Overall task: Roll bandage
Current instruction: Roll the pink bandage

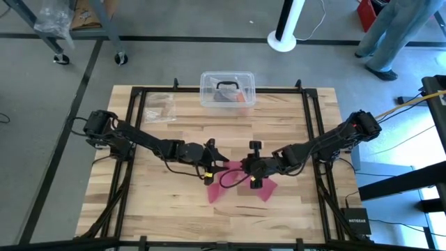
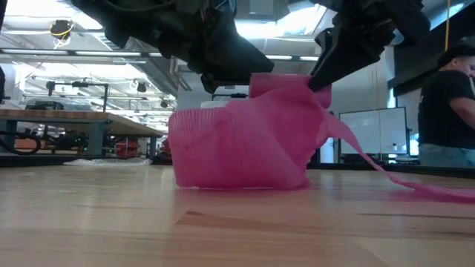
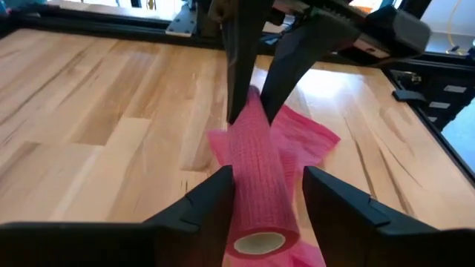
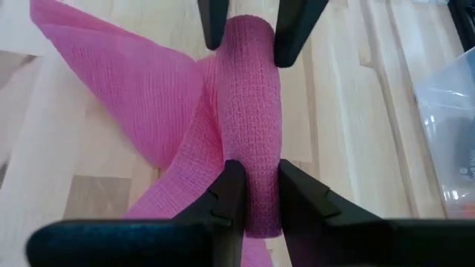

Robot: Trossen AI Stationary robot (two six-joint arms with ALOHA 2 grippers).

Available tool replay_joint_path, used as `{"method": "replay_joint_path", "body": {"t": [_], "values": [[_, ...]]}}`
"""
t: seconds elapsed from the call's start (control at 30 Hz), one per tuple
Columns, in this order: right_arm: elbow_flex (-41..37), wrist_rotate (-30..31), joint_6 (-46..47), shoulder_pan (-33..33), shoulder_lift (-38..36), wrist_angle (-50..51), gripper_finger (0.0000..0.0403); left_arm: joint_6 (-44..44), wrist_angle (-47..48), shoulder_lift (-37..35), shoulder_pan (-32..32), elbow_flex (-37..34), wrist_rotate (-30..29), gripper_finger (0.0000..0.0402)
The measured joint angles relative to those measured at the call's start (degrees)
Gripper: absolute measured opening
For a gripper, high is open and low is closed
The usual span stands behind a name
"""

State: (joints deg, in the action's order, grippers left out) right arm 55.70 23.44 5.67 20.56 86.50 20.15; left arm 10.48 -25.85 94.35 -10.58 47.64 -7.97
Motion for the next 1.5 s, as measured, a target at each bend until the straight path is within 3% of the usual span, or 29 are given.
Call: {"method": "replay_joint_path", "body": {"t": [0.67,1.0,1.13,1.33,1.5], "values": [[0.3,0.0,0.0,-0.3,0.0,-4.0,0.0069,-0.1,2.0,0.0,0.2,0.0,0.0,0.0145],[0.4,0.4,-0.1,-0.3,0.0,-3.7,0.0078,-3.4,2.6,0.0,0.2,0.0,0.0,0.0042],[4.4,0.3,-0.6,-0.3,-1.6,7.3,0.0114,-3.3,3.1,-0.1,0.3,0.1,-0.2,0.0037],[12.0,-4.8,9.8,1.2,-4.2,29.4,0.0172,-1.8,2.6,-0.7,0.2,0.0,-1.7,0.0056],[7.2,-4.4,11.6,6.0,-5.1,23.0,0.0192,0.8,2.4,-1.3,0.3,-0.1,-4.3,0.0058]]}}
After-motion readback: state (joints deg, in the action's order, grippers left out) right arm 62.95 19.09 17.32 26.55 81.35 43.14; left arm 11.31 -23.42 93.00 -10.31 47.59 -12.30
